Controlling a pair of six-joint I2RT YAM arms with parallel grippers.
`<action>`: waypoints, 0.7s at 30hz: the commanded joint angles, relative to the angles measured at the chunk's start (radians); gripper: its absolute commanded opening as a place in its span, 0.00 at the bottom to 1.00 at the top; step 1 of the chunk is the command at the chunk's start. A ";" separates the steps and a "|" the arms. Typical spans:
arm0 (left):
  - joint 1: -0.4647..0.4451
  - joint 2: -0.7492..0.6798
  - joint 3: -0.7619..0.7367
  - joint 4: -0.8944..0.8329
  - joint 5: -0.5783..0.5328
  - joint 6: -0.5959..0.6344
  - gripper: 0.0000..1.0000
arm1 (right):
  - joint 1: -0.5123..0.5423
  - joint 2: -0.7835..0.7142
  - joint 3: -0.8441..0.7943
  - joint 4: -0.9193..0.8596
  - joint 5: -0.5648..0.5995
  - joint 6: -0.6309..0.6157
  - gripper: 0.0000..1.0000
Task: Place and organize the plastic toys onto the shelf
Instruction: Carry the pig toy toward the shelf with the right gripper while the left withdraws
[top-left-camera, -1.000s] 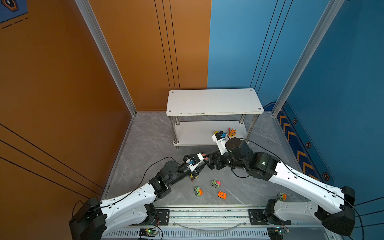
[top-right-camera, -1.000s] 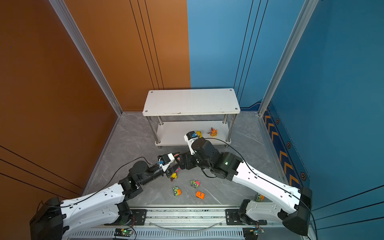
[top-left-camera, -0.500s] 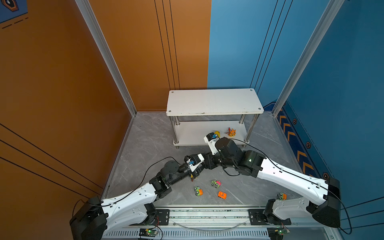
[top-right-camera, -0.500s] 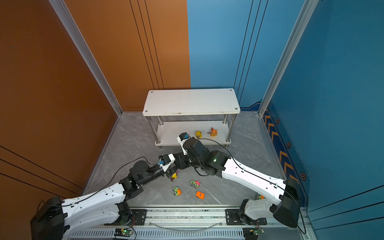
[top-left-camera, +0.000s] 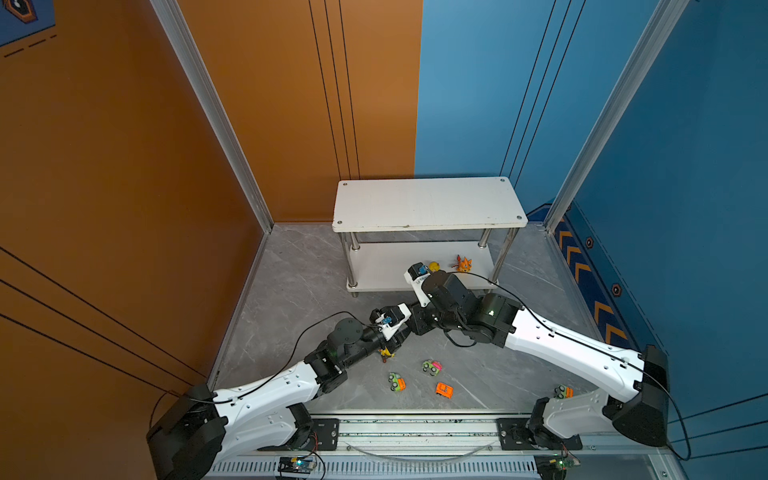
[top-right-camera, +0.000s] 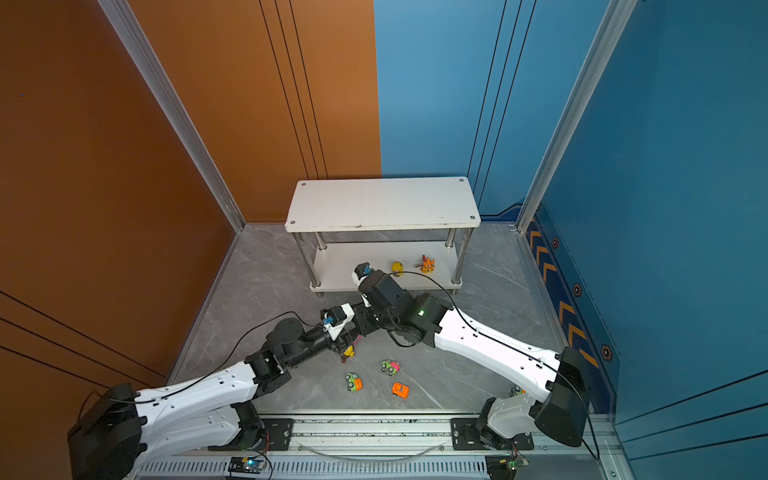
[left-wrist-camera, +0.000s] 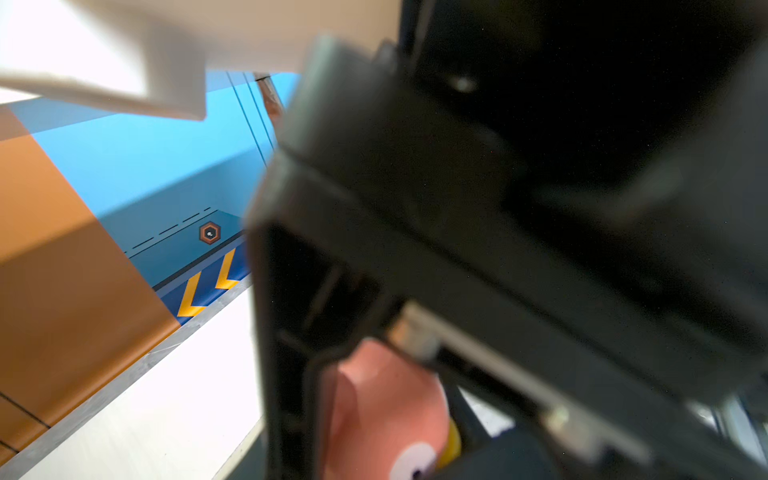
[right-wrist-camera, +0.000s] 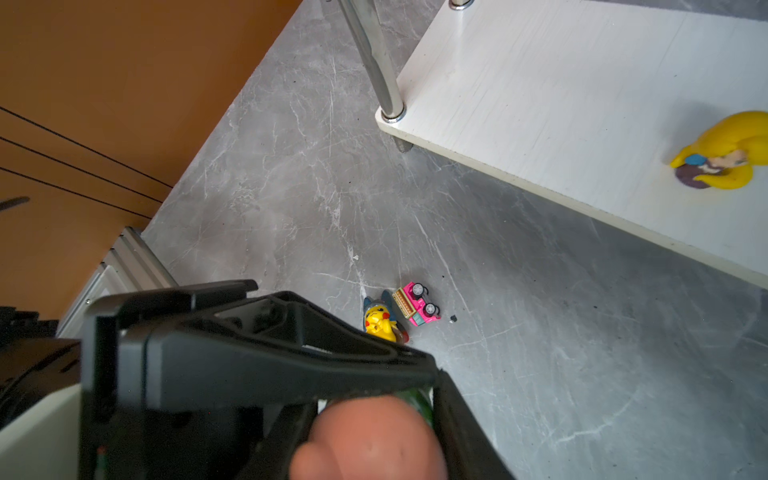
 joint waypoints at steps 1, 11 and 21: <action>0.019 0.017 0.031 0.027 -0.080 -0.029 0.75 | 0.005 0.047 0.106 -0.027 0.006 -0.066 0.00; 0.114 -0.213 -0.131 0.017 -0.198 -0.171 0.78 | -0.044 0.258 0.291 -0.152 0.083 -0.423 0.00; 0.112 -0.689 -0.205 -0.356 -0.337 -0.208 0.74 | -0.111 0.407 0.283 0.037 0.159 -0.389 0.00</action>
